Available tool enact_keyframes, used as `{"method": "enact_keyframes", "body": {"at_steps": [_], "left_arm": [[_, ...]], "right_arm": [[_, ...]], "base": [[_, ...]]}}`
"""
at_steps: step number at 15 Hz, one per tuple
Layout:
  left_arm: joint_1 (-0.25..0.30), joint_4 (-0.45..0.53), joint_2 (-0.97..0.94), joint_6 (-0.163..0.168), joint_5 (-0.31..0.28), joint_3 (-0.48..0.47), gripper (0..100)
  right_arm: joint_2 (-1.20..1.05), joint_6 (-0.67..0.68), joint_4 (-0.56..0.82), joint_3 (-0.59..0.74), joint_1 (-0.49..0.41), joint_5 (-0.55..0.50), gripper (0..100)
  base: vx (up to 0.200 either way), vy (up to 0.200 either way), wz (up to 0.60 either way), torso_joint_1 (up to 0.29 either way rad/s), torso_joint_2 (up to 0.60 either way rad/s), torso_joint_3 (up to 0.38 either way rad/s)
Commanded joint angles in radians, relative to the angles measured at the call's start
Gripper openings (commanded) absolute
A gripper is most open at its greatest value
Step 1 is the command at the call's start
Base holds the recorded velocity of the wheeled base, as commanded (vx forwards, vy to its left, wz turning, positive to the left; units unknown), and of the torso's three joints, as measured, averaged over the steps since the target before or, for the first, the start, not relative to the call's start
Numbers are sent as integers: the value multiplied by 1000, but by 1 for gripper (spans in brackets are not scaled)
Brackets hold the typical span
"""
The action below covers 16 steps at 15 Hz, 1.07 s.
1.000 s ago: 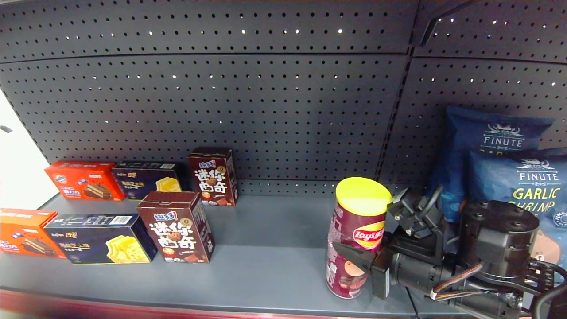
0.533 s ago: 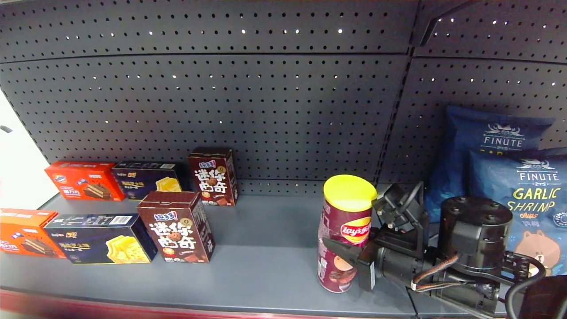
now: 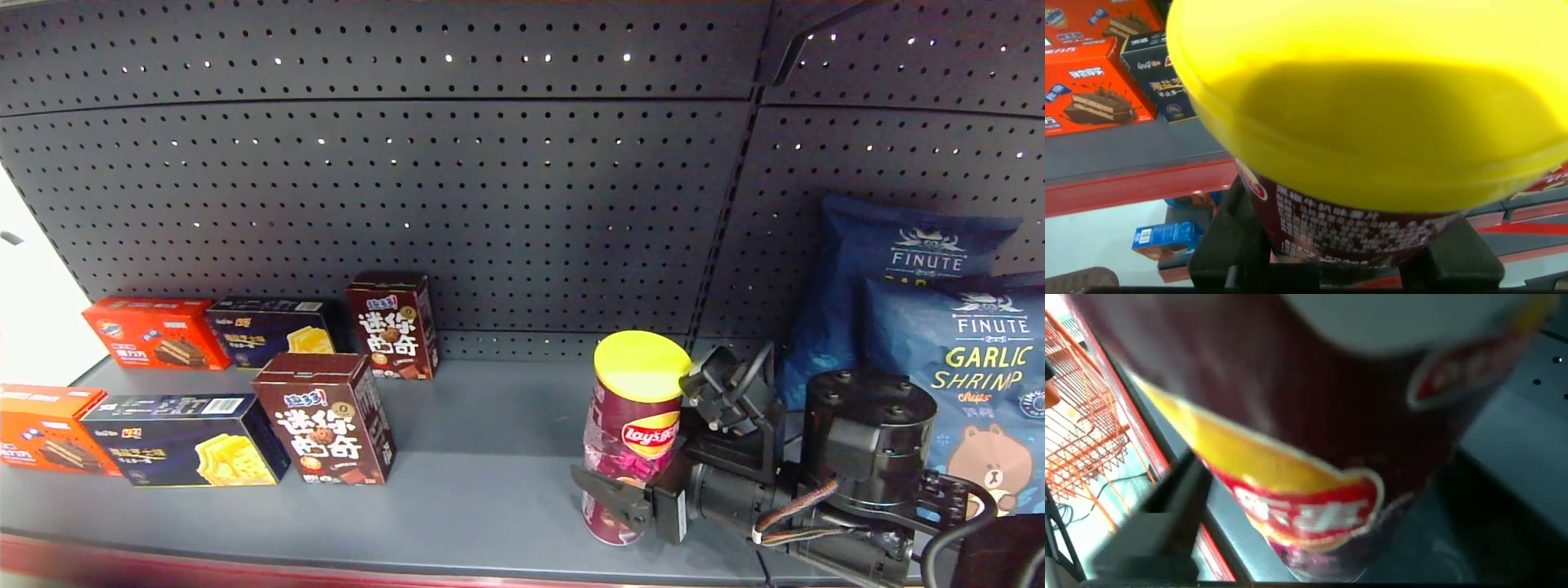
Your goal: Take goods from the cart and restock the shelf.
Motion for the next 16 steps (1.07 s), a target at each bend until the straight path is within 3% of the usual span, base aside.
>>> {"method": "enact_keyframes", "body": {"at_steps": [1, 10, 12, 16], "left_arm": [[0, 0, -6, 0, 0, -1, 0], [-2, 35, -55, 1, 0, -1, 0], [0, 37, -62, 1, 0, -1, 0], [-2, 37, -61, 1, 0, -1, 0]], "right_arm": [[-7, 0, 0, 7, 0, 0, 100], [-137, -11, 0, 116, 1, -43, 100], [-252, -32, 16, 194, -2, -41, 100], [-396, -32, 100, 239, -68, -43, 100]], "base": [[0, 0, 0, 0, 0, 0], [0, 0, 0, 0, 0, 0], [0, 0, 0, 0, 0, 0], [0, 0, 0, 0, 0, 0]]}}
